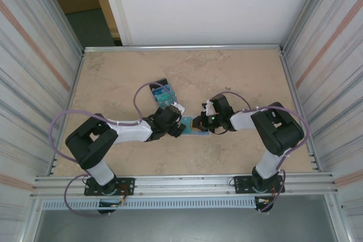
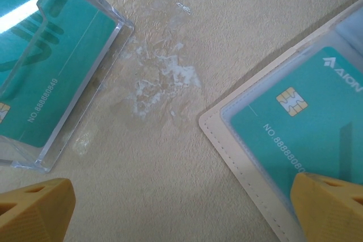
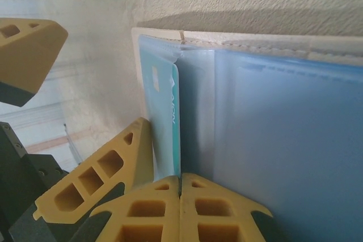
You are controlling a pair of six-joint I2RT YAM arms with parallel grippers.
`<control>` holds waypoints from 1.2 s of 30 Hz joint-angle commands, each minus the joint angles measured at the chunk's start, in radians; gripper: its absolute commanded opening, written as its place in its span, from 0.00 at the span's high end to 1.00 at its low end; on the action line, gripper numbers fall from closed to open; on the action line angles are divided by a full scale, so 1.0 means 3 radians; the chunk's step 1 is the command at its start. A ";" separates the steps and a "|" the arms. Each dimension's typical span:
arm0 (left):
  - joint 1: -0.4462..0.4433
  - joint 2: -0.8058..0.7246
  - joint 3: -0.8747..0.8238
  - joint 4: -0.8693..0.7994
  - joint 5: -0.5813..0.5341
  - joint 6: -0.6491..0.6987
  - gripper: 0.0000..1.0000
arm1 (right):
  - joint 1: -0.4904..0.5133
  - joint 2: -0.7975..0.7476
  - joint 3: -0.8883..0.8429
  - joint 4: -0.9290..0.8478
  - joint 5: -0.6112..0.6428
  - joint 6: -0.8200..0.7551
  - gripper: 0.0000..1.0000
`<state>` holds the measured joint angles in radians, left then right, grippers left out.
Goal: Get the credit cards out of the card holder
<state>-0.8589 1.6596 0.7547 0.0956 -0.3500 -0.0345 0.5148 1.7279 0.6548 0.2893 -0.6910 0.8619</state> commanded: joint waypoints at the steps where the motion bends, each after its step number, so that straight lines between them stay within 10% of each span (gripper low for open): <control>1: -0.0034 0.0133 0.0015 -0.0327 -0.0034 -0.0027 0.01 | -0.0042 0.0004 -0.0063 0.0050 -0.0069 0.0032 1.00; 36: -0.0041 -0.0249 0.0248 -0.0432 0.0185 -0.0012 0.01 | -0.0238 -0.0478 0.0031 -0.0919 0.0116 -0.0477 1.00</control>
<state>-0.8661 1.6314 0.7948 -0.0143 -0.3302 -0.0334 0.4492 1.6051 0.6388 0.0620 -0.6701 0.7475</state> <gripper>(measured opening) 0.987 0.050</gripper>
